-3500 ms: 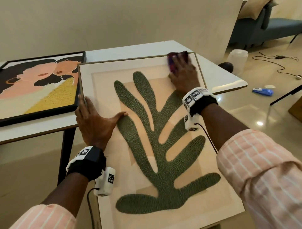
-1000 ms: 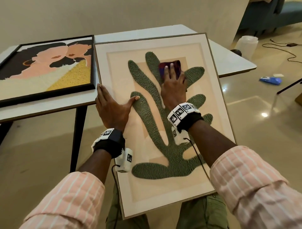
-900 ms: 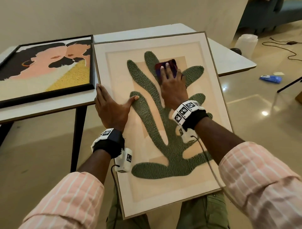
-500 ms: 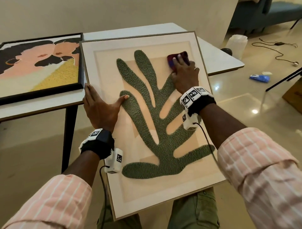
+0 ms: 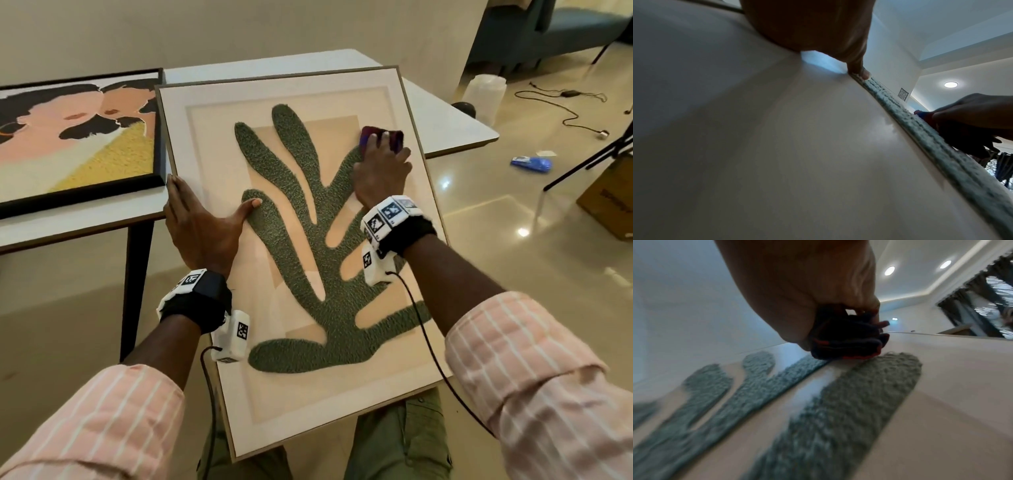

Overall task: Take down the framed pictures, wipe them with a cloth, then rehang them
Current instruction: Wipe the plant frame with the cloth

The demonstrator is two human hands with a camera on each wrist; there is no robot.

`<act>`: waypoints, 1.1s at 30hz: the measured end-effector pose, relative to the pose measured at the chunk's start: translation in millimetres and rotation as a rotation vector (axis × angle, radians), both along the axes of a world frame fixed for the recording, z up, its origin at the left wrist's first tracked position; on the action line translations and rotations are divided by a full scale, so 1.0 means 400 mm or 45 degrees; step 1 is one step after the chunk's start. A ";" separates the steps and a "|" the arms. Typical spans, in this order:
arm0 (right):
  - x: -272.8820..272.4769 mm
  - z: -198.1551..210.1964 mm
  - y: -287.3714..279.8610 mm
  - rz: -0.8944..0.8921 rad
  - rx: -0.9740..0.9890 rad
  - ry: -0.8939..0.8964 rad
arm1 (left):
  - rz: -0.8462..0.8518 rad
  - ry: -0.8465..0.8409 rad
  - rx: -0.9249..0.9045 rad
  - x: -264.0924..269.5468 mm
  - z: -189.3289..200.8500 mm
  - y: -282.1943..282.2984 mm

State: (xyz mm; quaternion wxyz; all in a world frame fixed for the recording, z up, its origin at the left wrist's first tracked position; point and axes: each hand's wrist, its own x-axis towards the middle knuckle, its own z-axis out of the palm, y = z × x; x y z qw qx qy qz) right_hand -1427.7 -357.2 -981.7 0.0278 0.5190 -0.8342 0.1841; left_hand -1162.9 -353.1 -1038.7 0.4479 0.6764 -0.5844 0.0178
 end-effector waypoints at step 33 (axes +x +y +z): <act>0.439 -0.113 0.070 1.117 -0.158 0.104 | -0.006 0.654 -0.085 0.022 -0.051 0.097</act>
